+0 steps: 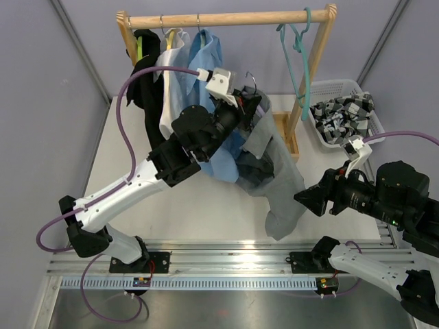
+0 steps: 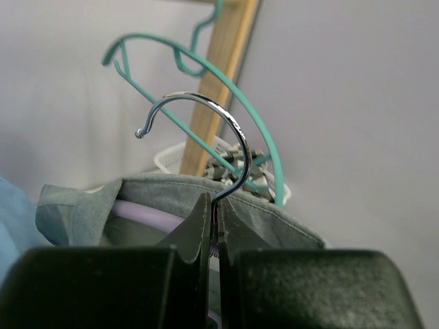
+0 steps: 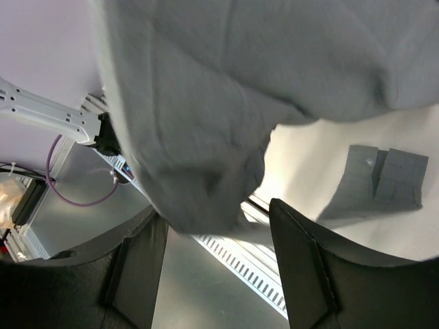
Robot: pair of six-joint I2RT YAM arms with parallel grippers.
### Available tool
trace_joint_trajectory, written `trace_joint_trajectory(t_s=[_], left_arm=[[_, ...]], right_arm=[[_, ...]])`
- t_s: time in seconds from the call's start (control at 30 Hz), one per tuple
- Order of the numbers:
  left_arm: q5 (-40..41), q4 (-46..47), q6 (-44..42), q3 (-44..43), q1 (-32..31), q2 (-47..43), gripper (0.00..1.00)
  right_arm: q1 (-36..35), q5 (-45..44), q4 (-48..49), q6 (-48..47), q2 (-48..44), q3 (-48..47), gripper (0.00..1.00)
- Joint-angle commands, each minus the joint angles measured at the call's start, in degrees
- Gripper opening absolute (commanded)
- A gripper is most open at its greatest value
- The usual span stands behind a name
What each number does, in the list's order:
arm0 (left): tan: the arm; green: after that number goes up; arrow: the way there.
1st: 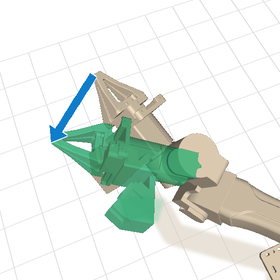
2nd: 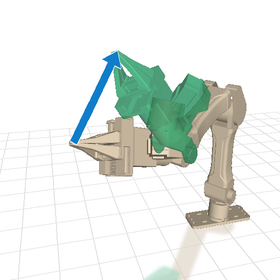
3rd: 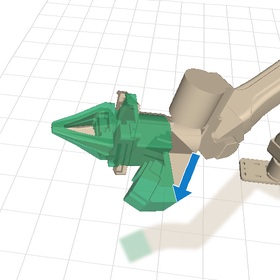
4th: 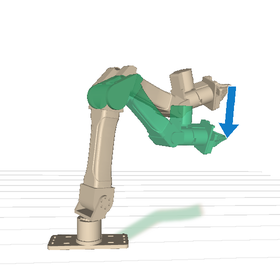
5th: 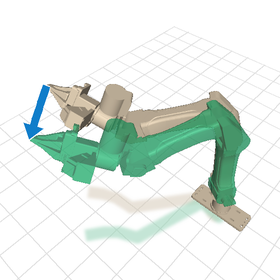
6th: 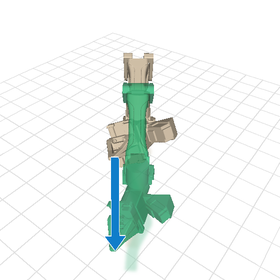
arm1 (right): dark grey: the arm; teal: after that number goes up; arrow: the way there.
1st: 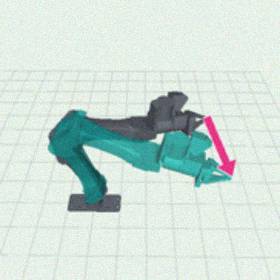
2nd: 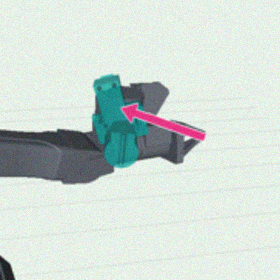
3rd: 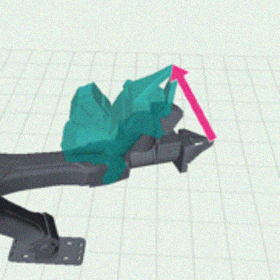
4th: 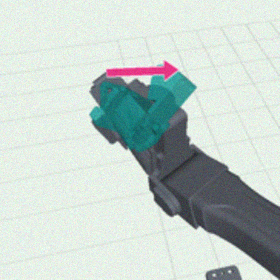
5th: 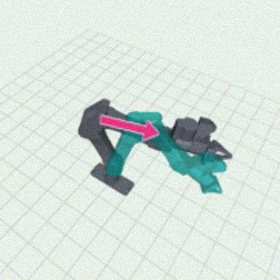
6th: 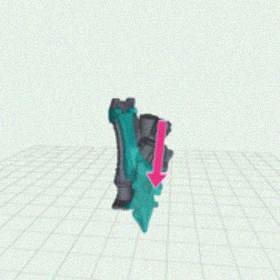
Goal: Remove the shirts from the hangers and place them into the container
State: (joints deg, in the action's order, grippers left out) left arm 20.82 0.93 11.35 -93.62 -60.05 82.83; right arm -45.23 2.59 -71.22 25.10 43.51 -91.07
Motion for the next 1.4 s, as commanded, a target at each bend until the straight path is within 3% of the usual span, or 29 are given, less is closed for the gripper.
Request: trace_joint_trajectory(t_s=[0.0, 0.47, 0.8, 0.97, 1.13, 1.37], left_arm=[[-1.56, 0.13, -2.30, -6.48, 1.78, 0.23, 0.00], [-4.91, -6.19, 0.60, -21.15, 2.22, 9.19, 0.00], [-5.70, -7.70, 3.06, -28.01, 5.74, 13.06, 0.00], [-4.38, -8.84, 2.18, -31.88, 6.61, 14.20, 0.00], [-3.68, -9.45, 2.27, -32.24, 8.98, 13.77, 0.00], [-0.87, -8.84, 0.69, -31.09, 15.13, 10.52, 0.00]], right_arm=[[-0.38, -1.45, -0.85, -1.37, -0.44, -0.69, 0.67], [-0.47, -0.04, 3.89, -2.51, 0.18, 3.79, 0.67], [-0.38, -0.57, 4.25, -2.60, -1.14, 5.81, 0.32], [-0.38, -1.27, 3.99, -2.60, -1.67, 5.90, 0.00], [-0.47, -2.59, 2.93, -2.34, -2.55, 5.29, 0.00], [-0.38, -11.63, -1.55, 0.02, -4.04, 4.41, 0.00]])
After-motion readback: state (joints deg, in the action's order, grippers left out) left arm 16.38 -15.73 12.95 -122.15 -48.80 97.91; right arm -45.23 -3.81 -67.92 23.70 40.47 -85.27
